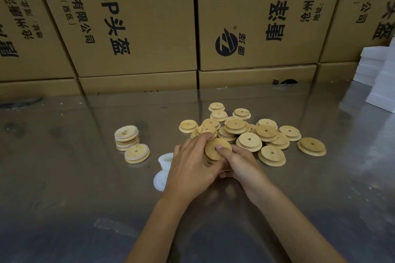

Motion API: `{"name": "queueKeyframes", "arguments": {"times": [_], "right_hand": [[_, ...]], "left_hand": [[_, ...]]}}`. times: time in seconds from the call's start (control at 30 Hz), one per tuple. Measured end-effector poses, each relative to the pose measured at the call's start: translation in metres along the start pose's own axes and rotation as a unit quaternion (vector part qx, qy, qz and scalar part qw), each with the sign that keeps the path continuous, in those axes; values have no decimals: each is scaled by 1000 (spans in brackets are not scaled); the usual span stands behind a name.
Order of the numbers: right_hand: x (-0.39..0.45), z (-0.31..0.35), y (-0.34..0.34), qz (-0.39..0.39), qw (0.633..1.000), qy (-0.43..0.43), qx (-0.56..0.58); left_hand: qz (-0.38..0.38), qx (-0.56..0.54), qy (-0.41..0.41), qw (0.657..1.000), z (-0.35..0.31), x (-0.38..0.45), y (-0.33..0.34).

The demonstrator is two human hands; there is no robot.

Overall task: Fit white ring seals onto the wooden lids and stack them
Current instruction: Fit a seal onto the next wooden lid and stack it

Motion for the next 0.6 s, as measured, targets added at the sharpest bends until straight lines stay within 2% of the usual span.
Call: {"name": "queueKeyframes", "arguments": {"times": [0.07, 0.17, 0.27, 0.33, 0.43, 0.6], "right_hand": [[0, 0, -1, -8, 999, 13, 28], [1, 2, -3, -22, 996, 42, 74], [2, 4, -4, -26, 993, 58, 99], [2, 4, -4, -26, 993, 62, 97], [2, 4, -4, -22, 993, 61, 94], [3, 2, -5, -25, 993, 61, 96]], "left_hand": [[-10, 15, -35, 999, 6, 1, -5], [-52, 5, -173, 984, 34, 6, -19], [-20, 49, -293, 955, 64, 4, -28], [2, 19, -342, 940, 73, 2, -28], [10, -31, -370, 928, 75, 2, -27], [-25, -52, -374, 926, 73, 2, -32]]}}
Point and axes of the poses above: each hand's wrist, its own x-axis towards the middle knuckle, its own y-axis out of the palm, z = x × y, the point moved 2 cm from there along x, towards the middle knuckle, and after that the axes turned 2 degrees about x, right-handed, at the moved point
